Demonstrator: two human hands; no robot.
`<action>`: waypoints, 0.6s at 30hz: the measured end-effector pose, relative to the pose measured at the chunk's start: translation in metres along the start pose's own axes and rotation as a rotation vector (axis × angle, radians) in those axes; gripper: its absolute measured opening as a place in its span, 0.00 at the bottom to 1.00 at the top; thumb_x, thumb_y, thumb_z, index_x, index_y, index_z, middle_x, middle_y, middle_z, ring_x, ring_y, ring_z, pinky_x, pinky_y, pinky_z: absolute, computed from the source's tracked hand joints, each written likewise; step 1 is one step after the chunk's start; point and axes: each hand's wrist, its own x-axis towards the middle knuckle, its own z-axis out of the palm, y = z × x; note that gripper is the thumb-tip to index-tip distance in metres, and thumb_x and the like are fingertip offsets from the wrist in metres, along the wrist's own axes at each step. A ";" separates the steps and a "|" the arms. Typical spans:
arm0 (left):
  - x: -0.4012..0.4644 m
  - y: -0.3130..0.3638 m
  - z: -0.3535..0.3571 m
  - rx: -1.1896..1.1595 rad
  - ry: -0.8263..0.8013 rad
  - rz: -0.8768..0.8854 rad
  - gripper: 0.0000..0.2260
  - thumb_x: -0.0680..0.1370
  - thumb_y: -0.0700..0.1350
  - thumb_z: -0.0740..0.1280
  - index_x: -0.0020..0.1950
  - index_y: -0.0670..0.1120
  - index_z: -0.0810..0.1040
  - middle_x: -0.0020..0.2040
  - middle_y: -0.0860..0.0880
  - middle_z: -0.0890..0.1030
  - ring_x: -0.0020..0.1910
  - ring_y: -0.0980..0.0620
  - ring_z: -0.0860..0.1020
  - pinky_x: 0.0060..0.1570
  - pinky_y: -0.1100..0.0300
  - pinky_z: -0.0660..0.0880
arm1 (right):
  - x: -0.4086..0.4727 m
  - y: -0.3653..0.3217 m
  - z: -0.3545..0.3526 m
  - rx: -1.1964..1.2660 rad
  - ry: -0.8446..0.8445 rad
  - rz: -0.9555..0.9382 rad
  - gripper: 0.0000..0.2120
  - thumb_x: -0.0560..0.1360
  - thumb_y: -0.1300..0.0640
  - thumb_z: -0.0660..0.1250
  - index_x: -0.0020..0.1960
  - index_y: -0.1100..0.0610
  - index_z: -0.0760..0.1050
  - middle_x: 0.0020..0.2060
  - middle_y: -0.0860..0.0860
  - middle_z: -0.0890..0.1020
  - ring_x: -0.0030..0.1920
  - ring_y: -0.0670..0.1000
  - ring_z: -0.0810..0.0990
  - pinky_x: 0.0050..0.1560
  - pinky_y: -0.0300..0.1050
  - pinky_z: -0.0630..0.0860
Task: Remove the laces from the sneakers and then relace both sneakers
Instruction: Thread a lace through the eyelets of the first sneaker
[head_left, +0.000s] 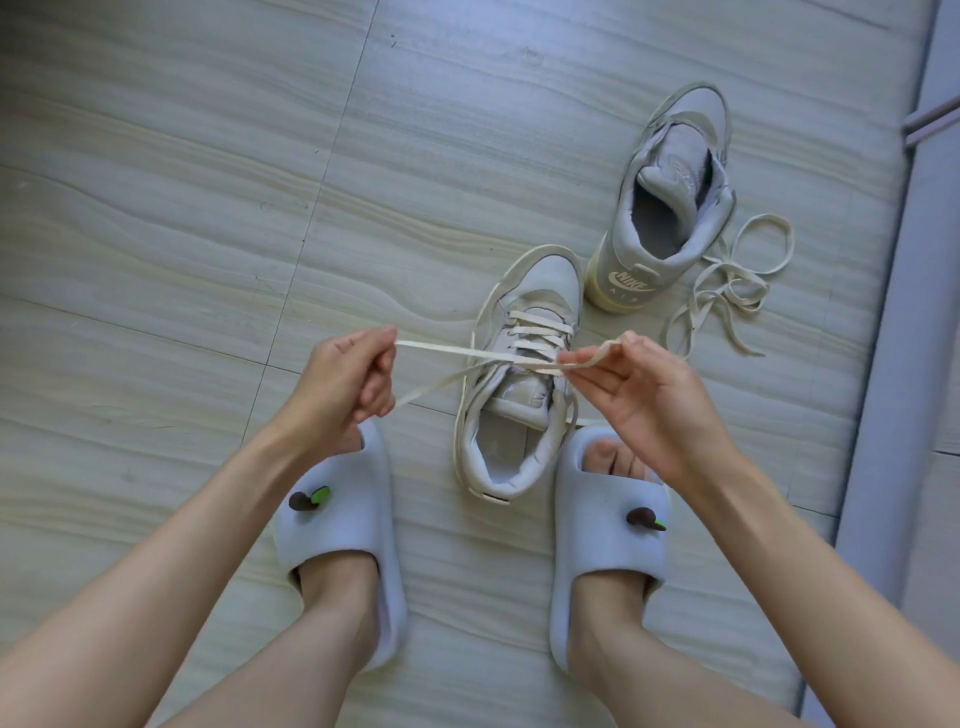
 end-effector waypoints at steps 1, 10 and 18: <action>0.001 0.001 -0.001 -0.032 0.032 0.011 0.18 0.80 0.43 0.59 0.30 0.44 0.65 0.16 0.52 0.62 0.14 0.55 0.59 0.21 0.66 0.64 | 0.002 -0.002 -0.002 0.065 0.033 0.010 0.16 0.81 0.61 0.52 0.36 0.59 0.69 0.30 0.54 0.80 0.40 0.54 0.83 0.51 0.46 0.80; 0.007 0.005 -0.008 0.131 -0.126 -0.145 0.20 0.79 0.53 0.60 0.35 0.41 0.79 0.20 0.49 0.63 0.16 0.52 0.61 0.23 0.63 0.67 | 0.014 -0.003 -0.016 -0.338 0.189 -0.034 0.13 0.79 0.65 0.55 0.37 0.56 0.65 0.23 0.48 0.63 0.23 0.45 0.60 0.25 0.38 0.62; 0.014 0.001 0.001 0.489 -0.286 -0.063 0.14 0.76 0.49 0.66 0.31 0.49 0.81 0.24 0.51 0.71 0.24 0.54 0.71 0.31 0.67 0.71 | 0.010 -0.013 -0.014 -1.292 -0.069 -0.054 0.05 0.72 0.45 0.67 0.42 0.45 0.79 0.37 0.48 0.82 0.39 0.50 0.78 0.44 0.48 0.74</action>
